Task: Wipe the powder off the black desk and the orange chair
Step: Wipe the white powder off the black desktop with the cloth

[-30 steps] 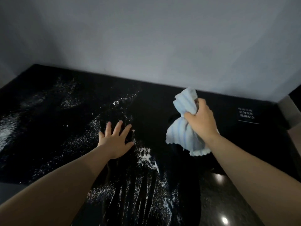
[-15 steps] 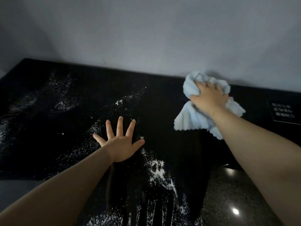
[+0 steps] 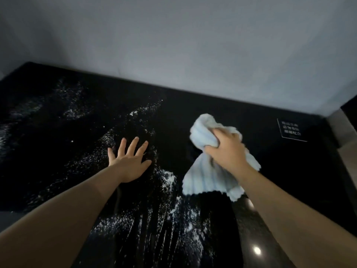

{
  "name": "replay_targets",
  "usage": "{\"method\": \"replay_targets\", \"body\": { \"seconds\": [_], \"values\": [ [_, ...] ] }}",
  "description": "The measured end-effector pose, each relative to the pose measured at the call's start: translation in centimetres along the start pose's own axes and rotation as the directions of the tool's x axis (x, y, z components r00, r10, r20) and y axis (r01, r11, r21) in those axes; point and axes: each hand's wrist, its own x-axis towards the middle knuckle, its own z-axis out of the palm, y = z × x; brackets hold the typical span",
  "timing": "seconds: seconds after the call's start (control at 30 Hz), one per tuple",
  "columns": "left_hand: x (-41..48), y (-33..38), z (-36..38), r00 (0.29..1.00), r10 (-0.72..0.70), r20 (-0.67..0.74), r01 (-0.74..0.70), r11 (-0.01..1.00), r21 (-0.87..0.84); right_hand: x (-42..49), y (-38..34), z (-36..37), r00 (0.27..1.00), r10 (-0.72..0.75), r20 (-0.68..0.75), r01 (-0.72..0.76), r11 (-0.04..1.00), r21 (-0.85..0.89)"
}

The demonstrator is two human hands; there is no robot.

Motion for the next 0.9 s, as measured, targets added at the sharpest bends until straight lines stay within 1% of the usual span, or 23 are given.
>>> {"method": "replay_targets", "body": {
  "seconds": [0.03,0.07,0.1,0.13,0.17,0.2,0.27,0.3,0.37,0.43,0.47,0.5,0.53,0.57,0.6,0.63,0.67,0.7,0.77,0.8,0.83,0.87,0.9],
  "values": [
    [-0.5,-0.1,0.3,1.0,0.005,-0.005,-0.005,1.0,0.0,-0.5,0.5,-0.2,0.996,0.073,0.05,-0.066,0.99,-0.125],
    [-1.0,0.0,0.6,1.0,0.011,-0.012,-0.011,1.0,-0.001,-1.3,0.6,0.2,0.991,0.1,0.094,-0.081,0.978,-0.193],
    [-1.4,0.0,0.8,1.0,0.015,-0.018,-0.015,1.0,-0.002,-2.6,0.2,0.9,0.992,0.075,0.102,-0.053,0.977,-0.205],
    [-1.9,0.1,1.0,1.0,0.02,-0.021,-0.02,1.0,-0.003,-4.0,-0.5,1.5,0.996,0.01,0.089,0.005,0.985,-0.171],
    [-2.4,0.3,1.3,0.999,0.026,-0.021,-0.026,1.0,-0.002,-5.3,-1.3,2.0,0.993,-0.057,0.104,0.068,0.991,-0.111],
    [-2.9,0.5,1.6,0.999,0.031,-0.021,-0.031,1.0,0.002,-6.4,-1.9,2.2,0.986,-0.104,0.133,0.106,0.994,-0.009],
    [-3.9,0.7,2.1,0.999,0.037,-0.025,-0.037,0.999,0.009,-7.8,-2.7,1.2,0.972,-0.144,0.184,0.1,0.968,0.229],
    [-4.3,0.8,2.4,0.999,0.042,-0.025,-0.042,0.999,0.012,-8.2,-2.7,0.2,0.98,-0.142,0.14,0.091,0.943,0.32],
    [-5.2,0.9,2.9,0.998,0.055,-0.019,-0.055,0.998,0.016,-8.0,-1.9,-2.3,0.996,-0.089,-0.013,0.087,0.914,0.395],
    [-6.0,1.2,3.4,0.998,0.066,-0.01,-0.065,0.998,0.02,-6.7,0.8,-4.6,0.989,-0.006,-0.15,0.052,0.95,0.309],
    [-6.3,1.3,3.6,0.998,0.067,-0.006,-0.067,0.998,0.019,-6.1,2.5,-5.7,0.986,0.075,-0.151,-0.038,0.972,0.232],
    [-6.6,1.4,3.7,0.998,0.065,0.0,-0.065,0.998,0.014,-5.6,4.3,-6.5,0.977,0.199,-0.083,-0.187,0.973,0.133],
    [-6.9,1.5,3.7,0.998,0.064,0.006,-0.064,0.998,0.005,-5.7,5.7,-7.1,0.94,0.34,0.036,-0.341,0.94,0.008],
    [-7.1,1.5,3.8,0.998,0.066,0.012,-0.066,0.998,-0.004,-6.3,6.5,-7.1,0.874,0.459,0.159,-0.443,0.888,-0.123],
    [-7.3,1.5,3.8,0.997,0.073,0.013,-0.073,0.997,-0.01,-7.3,6.8,-6.5,0.818,0.524,0.237,-0.475,0.848,-0.236],
    [-7.5,1.5,4.0,0.997,0.079,0.011,-0.079,0.997,-0.011,-8.3,6.3,-5.6,0.8,0.541,0.259,-0.466,0.832,-0.3],
    [-7.7,1.5,4.1,0.996,0.084,0.006,-0.084,0.996,-0.01,-9.2,5.5,-4.7,0.82,0.514,0.252,-0.432,0.844,-0.317],
    [-7.9,1.5,4.1,0.996,0.087,0.001,-0.087,0.996,-0.012,-10.0,4.1,-4.1,0.861,0.452,0.232,-0.373,0.872,-0.316],
    [-8.3,1.6,4.4,0.996,0.087,-0.001,-0.087,0.996,-0.021,-12.1,1.3,-2.7,0.932,0.285,0.222,-0.201,0.919,-0.338],
    [-8.5,1.6,4.5,0.996,0.088,0.001,-0.088,0.996,-0.025,-13.0,0.3,-2.1,0.947,0.2,0.251,-0.115,0.942,-0.317],
    [-8.7,1.7,4.6,0.996,0.092,0.005,-0.092,0.995,-0.028,-13.7,-0.4,-1.6,0.949,0.103,0.299,-0.031,0.971,-0.239],
    [-9.0,1.7,4.9,0.995,0.101,0.005,-0.101,0.995,-0.028,-14.3,-0.8,-1.6,0.938,-0.009,0.347,0.051,0.992,-0.113],
    [-9.4,1.6,5.1,0.994,0.113,0.002,-0.113,0.993,-0.023,-14.3,-0.6,-1.7,0.925,-0.12,0.36,0.112,0.993,0.041]
  ]
}}
